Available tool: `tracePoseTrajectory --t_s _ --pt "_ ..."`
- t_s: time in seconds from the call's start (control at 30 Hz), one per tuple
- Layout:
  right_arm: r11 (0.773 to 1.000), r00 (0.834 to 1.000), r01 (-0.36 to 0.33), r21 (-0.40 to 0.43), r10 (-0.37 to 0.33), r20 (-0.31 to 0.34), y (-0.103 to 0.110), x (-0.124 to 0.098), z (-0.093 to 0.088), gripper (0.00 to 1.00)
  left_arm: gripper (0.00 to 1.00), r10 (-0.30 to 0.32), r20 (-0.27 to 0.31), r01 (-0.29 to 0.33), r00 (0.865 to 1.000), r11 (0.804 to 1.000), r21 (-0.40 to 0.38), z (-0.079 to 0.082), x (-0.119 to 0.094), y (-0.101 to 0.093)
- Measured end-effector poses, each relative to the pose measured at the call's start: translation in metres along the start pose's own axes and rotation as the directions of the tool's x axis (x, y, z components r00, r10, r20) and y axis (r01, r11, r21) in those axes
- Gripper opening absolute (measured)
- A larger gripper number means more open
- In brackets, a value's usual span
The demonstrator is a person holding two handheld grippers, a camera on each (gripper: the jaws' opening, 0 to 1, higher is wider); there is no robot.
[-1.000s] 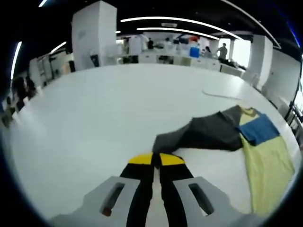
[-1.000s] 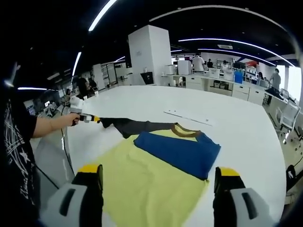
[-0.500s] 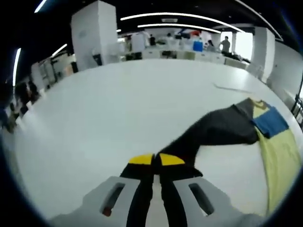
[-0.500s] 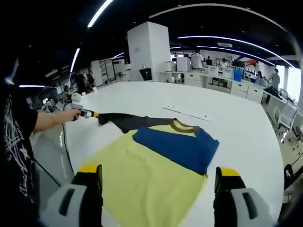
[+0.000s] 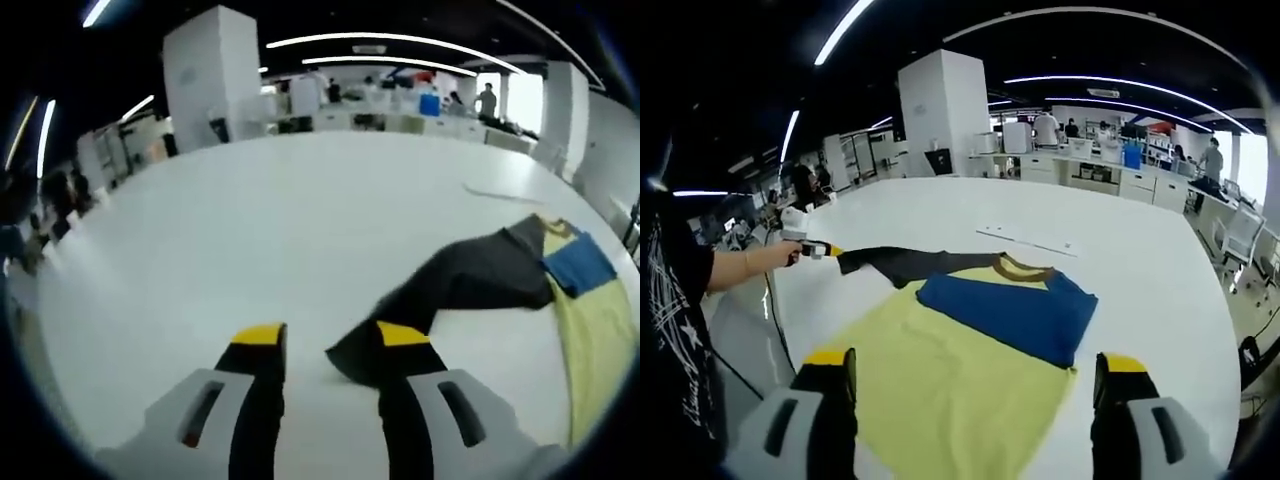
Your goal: Fold the garment on the visible template until the final outline fits inside the template.
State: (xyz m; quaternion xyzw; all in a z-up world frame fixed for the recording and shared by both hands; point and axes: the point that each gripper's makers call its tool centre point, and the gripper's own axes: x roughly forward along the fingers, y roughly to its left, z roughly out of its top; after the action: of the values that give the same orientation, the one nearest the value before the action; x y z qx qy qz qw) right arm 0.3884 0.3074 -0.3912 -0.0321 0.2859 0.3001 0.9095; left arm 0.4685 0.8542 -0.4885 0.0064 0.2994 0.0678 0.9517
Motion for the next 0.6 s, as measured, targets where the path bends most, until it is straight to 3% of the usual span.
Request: tracePoseTrajectory --t_s 0.17,0.4,0.6 --pt "1.0 1.0 0.0 0.003 0.0 0.003 0.001 0.0 0.001 0.99 0.45 0.017 -0.015 -0.018 1.0 0.998 -0.061 -0.012 -0.007 -0.005" --pt "1.0 1.0 0.002 0.012 -0.002 0.001 -0.001 -0.001 -0.001 0.99 0.44 -0.022 -0.028 0.02 0.999 0.998 -0.066 -0.024 -0.003 -0.023" --pt "1.0 1.0 0.013 0.026 -0.013 0.009 -0.004 -0.004 -0.002 0.99 0.4 0.02 -0.071 -0.025 0.997 0.997 -0.073 -0.04 -0.005 -0.028"
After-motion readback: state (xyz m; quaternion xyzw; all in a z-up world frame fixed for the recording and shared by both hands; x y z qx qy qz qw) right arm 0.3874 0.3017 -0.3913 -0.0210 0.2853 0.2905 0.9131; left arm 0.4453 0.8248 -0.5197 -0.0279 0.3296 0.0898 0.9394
